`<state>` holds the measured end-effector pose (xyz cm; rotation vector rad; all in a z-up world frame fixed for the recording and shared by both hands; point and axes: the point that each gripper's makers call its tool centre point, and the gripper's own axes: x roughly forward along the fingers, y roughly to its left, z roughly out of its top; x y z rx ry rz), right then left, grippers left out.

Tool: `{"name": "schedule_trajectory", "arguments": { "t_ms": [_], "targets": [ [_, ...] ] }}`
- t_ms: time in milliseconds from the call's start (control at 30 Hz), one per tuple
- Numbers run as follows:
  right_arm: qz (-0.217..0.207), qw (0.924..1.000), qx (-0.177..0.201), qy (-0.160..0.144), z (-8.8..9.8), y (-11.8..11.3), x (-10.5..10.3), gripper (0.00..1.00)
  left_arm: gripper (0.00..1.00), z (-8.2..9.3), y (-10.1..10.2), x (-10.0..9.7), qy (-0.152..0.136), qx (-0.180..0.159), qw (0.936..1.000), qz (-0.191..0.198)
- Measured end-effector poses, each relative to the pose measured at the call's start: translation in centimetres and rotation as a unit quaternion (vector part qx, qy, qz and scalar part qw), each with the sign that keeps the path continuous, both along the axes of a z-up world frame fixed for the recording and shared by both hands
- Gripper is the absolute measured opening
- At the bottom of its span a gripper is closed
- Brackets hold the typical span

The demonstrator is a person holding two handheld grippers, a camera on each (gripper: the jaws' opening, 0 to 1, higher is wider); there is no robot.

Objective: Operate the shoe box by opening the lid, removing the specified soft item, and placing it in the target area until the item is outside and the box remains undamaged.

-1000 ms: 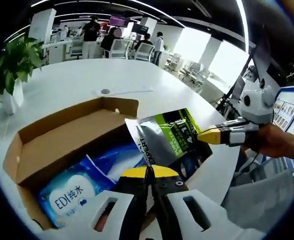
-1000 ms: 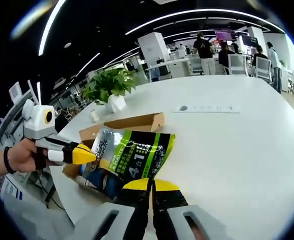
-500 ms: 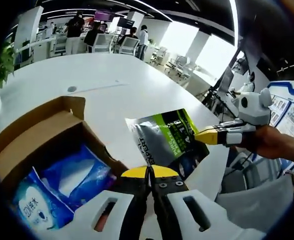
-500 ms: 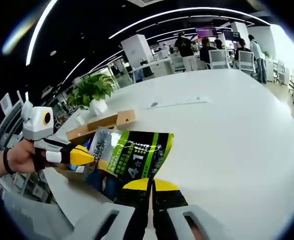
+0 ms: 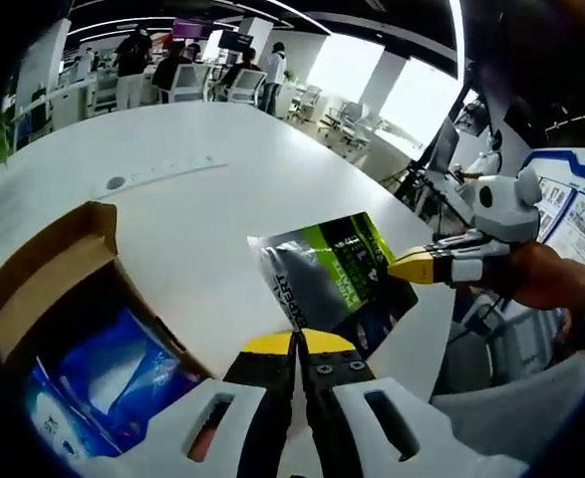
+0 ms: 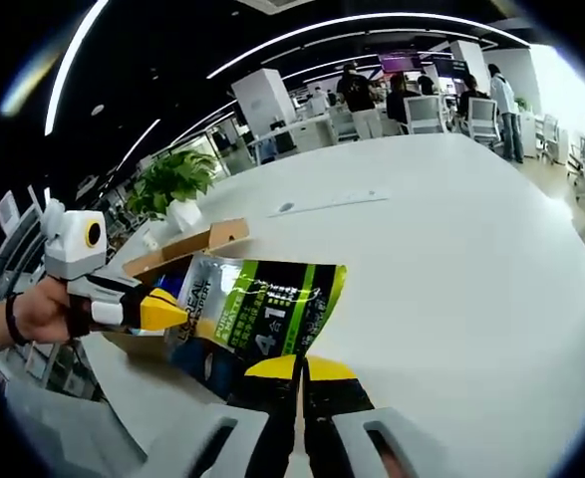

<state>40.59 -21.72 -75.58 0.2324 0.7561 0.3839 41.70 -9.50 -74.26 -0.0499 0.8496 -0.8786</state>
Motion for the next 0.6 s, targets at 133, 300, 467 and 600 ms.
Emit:
{"name": "schedule_trajectory", "arguments": {
  "t_ms": [133, 300, 467, 600],
  "targets": [
    [0.004, 1.0000, -0.003, 0.000, 0.2, -0.4, 0.7, 0.00, 0.00, 0.0, -0.7, 0.9, -0.002, -0.003, 1.0000, -0.004],
    [0.013, 0.9998, -0.012, 0.007, -0.4, -0.8, 2.2, 0.00, 0.00, -0.6, -1.3, 2.1, -0.005, 0.005, 0.9999, -0.007],
    [0.019, 0.9996, -0.011, 0.021, -1.7, -1.2, 3.3, 0.00, 0.00, -1.4, -1.4, 3.0, 0.003, 0.008, 1.0000, -0.001],
    [0.025, 0.9993, -0.012, 0.027, -2.2, -1.1, 3.7, 0.00, 0.00, -2.4, -1.6, 3.7, 0.006, 0.017, 0.9998, 0.001]
  ]
}}
